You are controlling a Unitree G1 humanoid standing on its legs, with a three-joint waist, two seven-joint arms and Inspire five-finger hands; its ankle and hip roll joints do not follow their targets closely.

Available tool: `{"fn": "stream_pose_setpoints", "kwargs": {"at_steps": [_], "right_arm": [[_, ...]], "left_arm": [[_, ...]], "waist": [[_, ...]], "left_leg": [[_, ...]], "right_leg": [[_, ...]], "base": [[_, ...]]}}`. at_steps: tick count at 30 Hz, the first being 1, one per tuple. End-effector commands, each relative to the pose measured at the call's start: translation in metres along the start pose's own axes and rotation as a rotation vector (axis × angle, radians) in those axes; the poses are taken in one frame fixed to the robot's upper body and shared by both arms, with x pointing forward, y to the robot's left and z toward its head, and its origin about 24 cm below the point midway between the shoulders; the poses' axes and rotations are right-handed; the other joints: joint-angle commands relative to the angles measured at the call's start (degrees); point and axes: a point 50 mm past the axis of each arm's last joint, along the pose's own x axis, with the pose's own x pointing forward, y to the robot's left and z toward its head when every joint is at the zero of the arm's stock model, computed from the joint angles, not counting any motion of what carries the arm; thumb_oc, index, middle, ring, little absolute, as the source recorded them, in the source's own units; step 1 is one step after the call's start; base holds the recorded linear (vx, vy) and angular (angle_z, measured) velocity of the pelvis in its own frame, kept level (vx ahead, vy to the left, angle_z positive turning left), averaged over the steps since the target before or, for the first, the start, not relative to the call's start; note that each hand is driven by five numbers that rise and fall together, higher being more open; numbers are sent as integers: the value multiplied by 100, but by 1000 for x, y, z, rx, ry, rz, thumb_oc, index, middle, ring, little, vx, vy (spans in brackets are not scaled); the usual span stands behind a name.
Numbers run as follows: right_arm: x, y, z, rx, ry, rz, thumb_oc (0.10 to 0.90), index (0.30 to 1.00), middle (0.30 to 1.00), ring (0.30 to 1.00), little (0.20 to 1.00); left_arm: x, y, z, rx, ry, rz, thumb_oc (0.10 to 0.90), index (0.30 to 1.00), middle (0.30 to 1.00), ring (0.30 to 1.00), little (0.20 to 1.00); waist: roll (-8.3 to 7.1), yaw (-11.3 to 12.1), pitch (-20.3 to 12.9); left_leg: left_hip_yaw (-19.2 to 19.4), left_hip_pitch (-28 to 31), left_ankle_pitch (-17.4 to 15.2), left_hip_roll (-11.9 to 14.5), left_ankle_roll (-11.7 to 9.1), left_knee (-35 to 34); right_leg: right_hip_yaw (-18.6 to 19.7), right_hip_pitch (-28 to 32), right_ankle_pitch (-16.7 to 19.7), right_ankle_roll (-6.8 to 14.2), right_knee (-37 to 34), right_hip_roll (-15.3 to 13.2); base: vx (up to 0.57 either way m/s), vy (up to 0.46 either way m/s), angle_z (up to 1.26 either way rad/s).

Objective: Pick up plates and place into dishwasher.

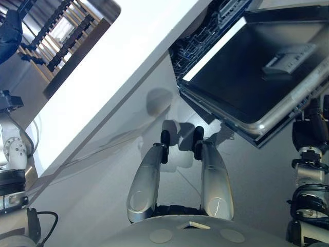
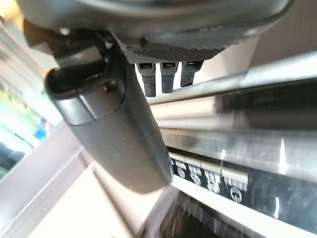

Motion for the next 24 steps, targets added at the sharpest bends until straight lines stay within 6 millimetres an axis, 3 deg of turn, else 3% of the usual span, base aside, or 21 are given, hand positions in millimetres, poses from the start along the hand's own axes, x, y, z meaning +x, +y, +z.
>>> {"fn": "stream_pose_setpoints", "kwargs": {"at_steps": [1,4,8,11,15,16,17,18,19,20,22,24], "right_arm": [[-1,292,-96,394,468,1541,800,900,900,900,900],[-36,342,-76,598,400,1800,800,900,900,900,900],[-50,352,-65,602,319,1880,800,900,900,900,900],[-43,347,-68,524,258,1729,800,900,900,900,900],[-12,319,-83,338,190,1310,800,900,900,900,900],[13,272,-97,188,182,1012,800,900,900,900,900],[23,233,-103,104,185,846,800,900,900,900,900],[25,212,-107,75,203,781,800,900,900,900,900],[25,171,-111,10,228,627,800,900,900,900,900],[18,133,-110,-64,239,511,800,900,900,900,900],[-17,55,-109,-250,310,243,800,900,900,900,900],[-36,28,-109,-327,350,123,800,900,900,900,900]], "left_arm": [[-9,-72,-20,-230,-43,-68,800,900,900,900,900],[-8,-76,-25,-243,-25,-54,800,900,900,900,900],[-8,-73,-28,-249,-8,-49,800,900,900,900,900],[-7,-67,-29,-257,6,-50,800,900,900,900,900],[-14,-60,-34,-257,26,-40,800,900,900,900,900],[-25,-51,-41,-253,48,-27,800,900,900,900,900],[-32,-46,-45,-251,62,-15,800,900,900,900,900],[-37,-44,-47,-248,69,-11,800,900,900,900,900],[-47,-40,-50,-244,82,-4,800,900,900,900,900],[-56,-37,-53,-245,92,4,800,900,900,900,900],[-79,-34,-57,-234,116,20,800,900,900,900,900],[-89,-33,-59,-226,127,30,800,900,900,900,900]], "waist": [[-340,297,435],[-384,444,399],[-418,533,370],[-458,564,311],[-501,509,194],[-496,420,67],[-486,350,-23],[-477,315,-72],[-466,258,-170],[-458,203,-255],[-449,45,-460],[-447,-23,-568]], "left_leg": [[287,196,117,-457,582,-717],[330,318,77,-468,617,-738],[352,512,118,-482,624,-900],[331,744,142,-503,627,-1069],[298,967,184,-508,611,-1234],[280,1146,132,-496,598,-1311],[277,1260,140,-493,587,-1415],[271,1326,145,-487,580,-1469],[266,1455,169,-475,565,-1595],[263,1571,208,-461,547,-1725],[247,1887,314,-441,491,-2056],[230,2047,364,-441,468,-2220]], "right_leg": [[501,101,-237,224,80,184],[347,262,-201,241,-23,108],[276,467,-163,262,-168,112],[259,705,-116,302,-350,130],[297,942,-36,332,-591,170],[371,1114,-81,352,-697,203],[436,1224,-80,352,-831,247],[465,1282,-79,356,-886,261],[509,1401,-75,360,-1005,289],[544,1505,-65,363,-1108,315],[621,1765,-62,375,-1306,379],[639,1904,-42,387,-1435,396]], "base": [[11,58,-89],[14,77,-94],[19,36,30],[24,-4,115],[32,-4,43],[79,35,59],[101,48,47],[64,51,28],[54,47,17],[37,49,10],[35,33,4],[25,8,2]]}}
